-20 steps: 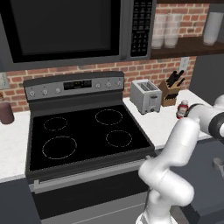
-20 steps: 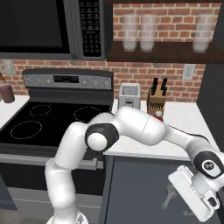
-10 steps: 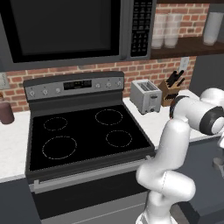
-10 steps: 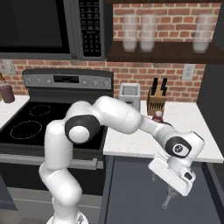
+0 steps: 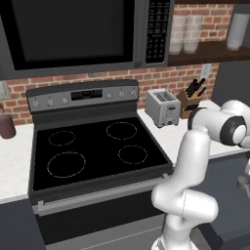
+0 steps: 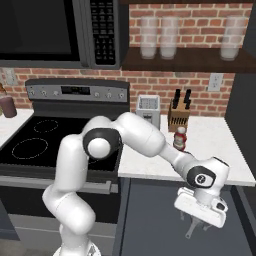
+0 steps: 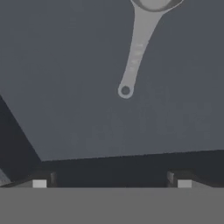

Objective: Pick the measuring cup from the drawer and place it on the counter.

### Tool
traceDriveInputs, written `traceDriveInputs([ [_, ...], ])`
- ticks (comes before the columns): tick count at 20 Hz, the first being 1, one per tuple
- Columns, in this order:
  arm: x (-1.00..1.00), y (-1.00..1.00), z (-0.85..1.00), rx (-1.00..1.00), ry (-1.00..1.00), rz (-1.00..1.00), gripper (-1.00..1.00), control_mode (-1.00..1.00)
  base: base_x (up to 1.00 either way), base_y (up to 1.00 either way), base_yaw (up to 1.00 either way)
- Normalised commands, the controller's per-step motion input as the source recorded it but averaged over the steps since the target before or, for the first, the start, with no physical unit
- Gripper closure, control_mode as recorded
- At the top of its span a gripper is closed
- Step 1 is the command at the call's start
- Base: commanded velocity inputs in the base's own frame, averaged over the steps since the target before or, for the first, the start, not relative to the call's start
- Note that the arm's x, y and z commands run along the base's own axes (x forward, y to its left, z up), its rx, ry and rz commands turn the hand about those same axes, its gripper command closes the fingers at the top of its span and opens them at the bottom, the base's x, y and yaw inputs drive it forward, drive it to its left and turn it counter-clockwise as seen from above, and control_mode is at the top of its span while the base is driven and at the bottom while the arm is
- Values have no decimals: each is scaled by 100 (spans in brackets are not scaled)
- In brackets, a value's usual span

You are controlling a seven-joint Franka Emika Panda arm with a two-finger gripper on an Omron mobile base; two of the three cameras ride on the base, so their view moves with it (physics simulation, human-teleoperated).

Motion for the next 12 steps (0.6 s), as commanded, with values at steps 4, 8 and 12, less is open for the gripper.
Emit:
traceDriveInputs([
  [4,38,5,-10,0,-4,0,-100,-100,0,0,0],
  [8,14,0,-32,0,0,0,-100,-100,0,0,0],
  [12,1,0,-41,0,0,0,-100,-100,0,0,0],
])
